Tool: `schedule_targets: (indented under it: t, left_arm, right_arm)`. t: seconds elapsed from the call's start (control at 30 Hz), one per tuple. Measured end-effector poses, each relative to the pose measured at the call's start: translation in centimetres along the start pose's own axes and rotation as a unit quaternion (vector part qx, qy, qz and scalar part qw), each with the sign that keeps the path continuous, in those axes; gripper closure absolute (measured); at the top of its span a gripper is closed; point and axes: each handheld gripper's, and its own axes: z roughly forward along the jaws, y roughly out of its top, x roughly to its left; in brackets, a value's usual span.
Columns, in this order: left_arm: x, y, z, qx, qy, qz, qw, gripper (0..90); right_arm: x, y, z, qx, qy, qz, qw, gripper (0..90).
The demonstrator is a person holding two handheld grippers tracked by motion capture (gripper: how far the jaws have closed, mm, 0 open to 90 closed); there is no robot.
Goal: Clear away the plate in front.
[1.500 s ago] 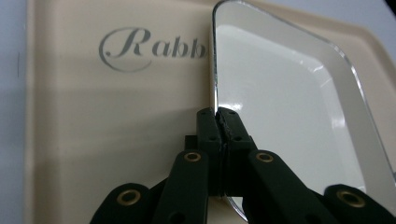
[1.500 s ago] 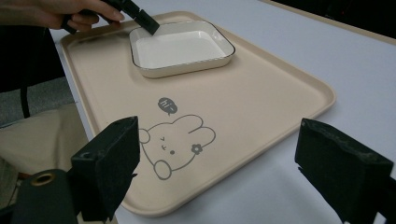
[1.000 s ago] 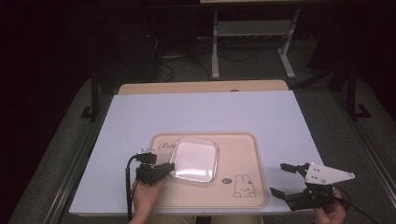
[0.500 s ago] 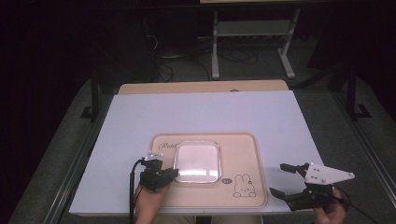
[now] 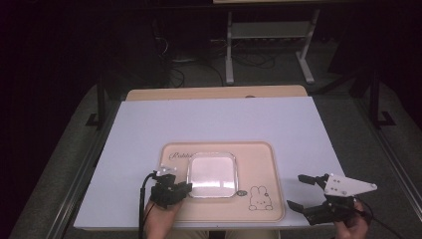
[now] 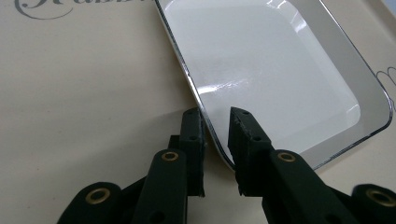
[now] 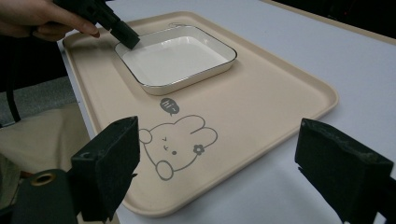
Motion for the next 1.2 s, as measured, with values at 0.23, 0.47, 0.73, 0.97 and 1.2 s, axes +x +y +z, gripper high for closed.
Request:
schedule_targets:
  t: [0.23, 0.47, 0.73, 0.97, 1.2]
  left_arm:
    - [0.1, 0.0, 0.0, -0.001, -0.001, 0.007, 1.0000, 74.9]
    - [0.3, 0.1, -0.2, -0.008, 0.003, 0.012, 0.9999, 73.7]
    - [0.7, 0.4, -0.8, -0.013, 0.003, 0.025, 0.9996, 70.5]
    - [0.9, 0.5, -1.2, -0.020, -0.001, 0.037, 0.9991, 66.5]
    - [1.4, 1.0, -1.8, -0.032, -0.013, 0.048, 0.9982, 62.0]
  right_arm:
    - [0.0, 0.0, 0.0, 0.000, 0.000, 0.000, 1.0000, 13.1]
    - [0.0, 0.0, -0.1, -0.001, -0.002, 0.000, 1.0000, 13.1]
    - [0.0, 0.0, -0.1, 0.001, -0.002, 0.001, 1.0000, 13.1]
    - [0.0, 0.0, 0.0, 0.003, -0.004, 0.002, 1.0000, 13.1]
    - [0.0, -0.1, 0.1, 0.006, -0.006, 0.004, 1.0000, 13.1]
